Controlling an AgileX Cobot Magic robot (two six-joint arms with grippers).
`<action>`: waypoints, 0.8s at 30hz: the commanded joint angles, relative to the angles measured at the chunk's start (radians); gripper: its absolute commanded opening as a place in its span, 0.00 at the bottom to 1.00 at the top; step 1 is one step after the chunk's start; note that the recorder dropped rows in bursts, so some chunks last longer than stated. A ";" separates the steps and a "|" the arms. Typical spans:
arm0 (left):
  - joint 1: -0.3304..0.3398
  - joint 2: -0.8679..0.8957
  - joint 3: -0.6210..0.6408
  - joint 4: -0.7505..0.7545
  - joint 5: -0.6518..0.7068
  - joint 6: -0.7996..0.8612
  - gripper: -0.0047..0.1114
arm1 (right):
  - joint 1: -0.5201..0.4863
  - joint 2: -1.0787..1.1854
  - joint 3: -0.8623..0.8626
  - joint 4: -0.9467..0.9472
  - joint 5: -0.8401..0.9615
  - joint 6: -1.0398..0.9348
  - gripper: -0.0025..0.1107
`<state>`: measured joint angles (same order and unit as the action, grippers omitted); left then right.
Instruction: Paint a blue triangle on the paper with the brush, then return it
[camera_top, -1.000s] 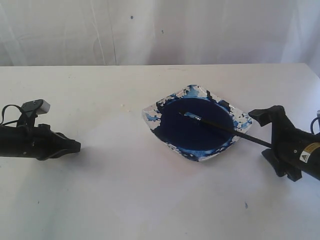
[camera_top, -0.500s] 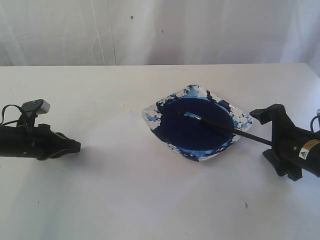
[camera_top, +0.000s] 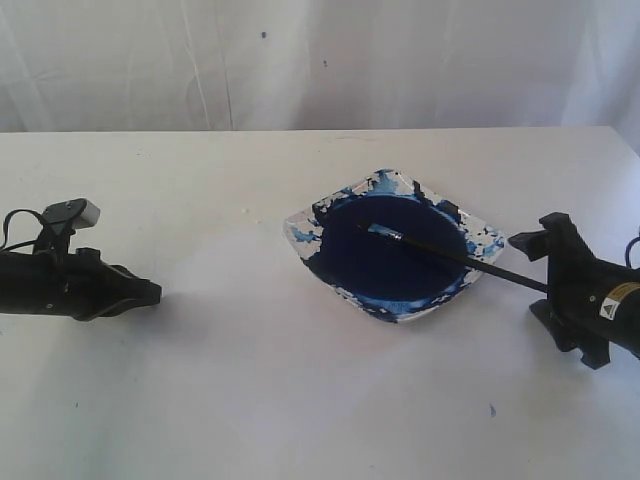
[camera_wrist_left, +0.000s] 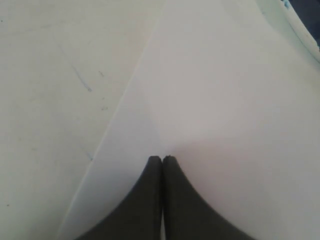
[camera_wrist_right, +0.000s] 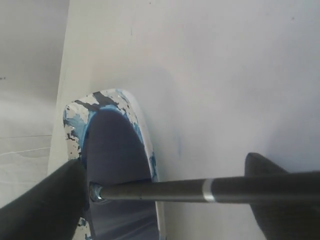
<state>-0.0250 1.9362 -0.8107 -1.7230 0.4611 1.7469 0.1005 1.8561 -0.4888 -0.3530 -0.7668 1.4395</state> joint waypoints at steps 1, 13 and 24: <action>0.002 -0.006 0.009 -0.021 0.004 0.004 0.04 | 0.001 0.001 -0.001 0.009 0.010 0.003 0.73; 0.002 -0.006 0.009 -0.021 0.004 0.004 0.04 | 0.001 0.003 -0.001 0.025 0.010 0.003 0.71; 0.002 -0.006 0.009 -0.021 0.004 0.004 0.04 | 0.001 0.003 -0.001 0.046 0.010 0.001 0.51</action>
<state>-0.0250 1.9362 -0.8107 -1.7230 0.4611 1.7469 0.1005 1.8561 -0.4888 -0.3125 -0.7572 1.4395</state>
